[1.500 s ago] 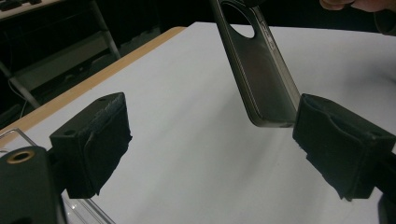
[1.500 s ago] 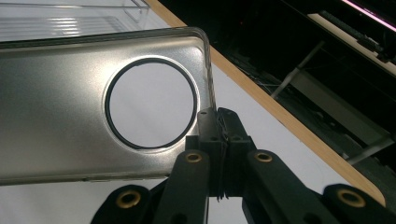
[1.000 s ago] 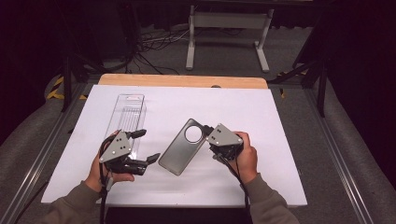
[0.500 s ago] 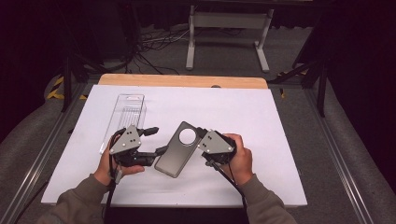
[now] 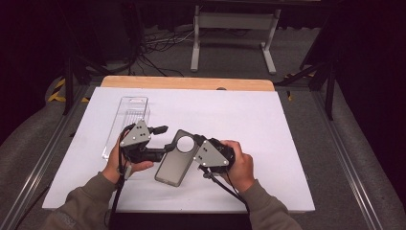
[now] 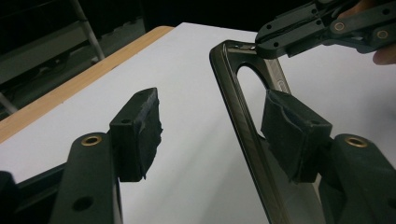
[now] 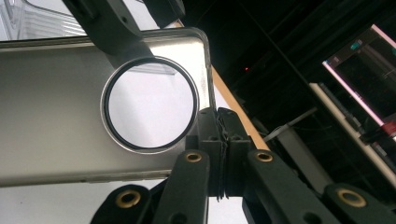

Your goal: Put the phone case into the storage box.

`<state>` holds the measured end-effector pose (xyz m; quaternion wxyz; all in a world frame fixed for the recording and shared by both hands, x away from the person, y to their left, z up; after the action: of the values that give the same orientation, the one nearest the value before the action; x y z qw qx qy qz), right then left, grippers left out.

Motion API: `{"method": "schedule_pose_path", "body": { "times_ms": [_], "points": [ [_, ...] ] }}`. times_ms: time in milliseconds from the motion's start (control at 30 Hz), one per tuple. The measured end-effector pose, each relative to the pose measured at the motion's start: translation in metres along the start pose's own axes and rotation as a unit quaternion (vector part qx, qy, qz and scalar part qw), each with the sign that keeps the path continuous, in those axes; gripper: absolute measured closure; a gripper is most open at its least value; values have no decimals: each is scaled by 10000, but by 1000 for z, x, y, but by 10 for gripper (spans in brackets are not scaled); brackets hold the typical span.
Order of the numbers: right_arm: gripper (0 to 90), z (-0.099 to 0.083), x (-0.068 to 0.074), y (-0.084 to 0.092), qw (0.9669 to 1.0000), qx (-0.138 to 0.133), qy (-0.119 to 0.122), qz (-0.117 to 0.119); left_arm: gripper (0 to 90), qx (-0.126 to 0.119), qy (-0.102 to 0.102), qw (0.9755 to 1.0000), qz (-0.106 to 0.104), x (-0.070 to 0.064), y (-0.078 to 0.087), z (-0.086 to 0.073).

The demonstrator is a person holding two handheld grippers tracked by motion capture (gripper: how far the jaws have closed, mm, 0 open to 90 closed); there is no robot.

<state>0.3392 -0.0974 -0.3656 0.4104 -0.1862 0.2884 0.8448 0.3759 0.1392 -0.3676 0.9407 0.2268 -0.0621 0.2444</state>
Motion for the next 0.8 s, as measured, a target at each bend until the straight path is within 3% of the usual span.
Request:
{"method": "schedule_pose_path", "body": {
  "times_ms": [400, 467, 600, 800],
  "points": [
    [896, 11, 21, -2, 9987, -188, 477, -54, 443, 36, 216, 9997, -66, 7, 5, -4],
    [896, 12, 23, -1, 9983, -222, 540, -78, 445, 88, 118, 9999, -44, 9, 6, -4],
    [896, 13, 26, -2, 9974, -215, 687, -94, 481, 41, 265, 9995, -173, 10, 6, -5],
    [896, 15, 30, -4, 9962, -269, 825, -122, 537, -20, 280, 9991, -316, 13, 7, -5]
  ]
}}
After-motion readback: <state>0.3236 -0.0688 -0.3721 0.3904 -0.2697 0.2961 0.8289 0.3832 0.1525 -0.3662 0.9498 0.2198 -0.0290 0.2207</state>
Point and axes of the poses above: each handheld gripper's, and its own axes: y roughly backward along the jaws, z roughly out of its top, x roughly to its left, the point moved 1 cm from there along -y, roughly forward along the jaws, and after that the axes turned 8 degrees about -y, right-handed, at the moved point
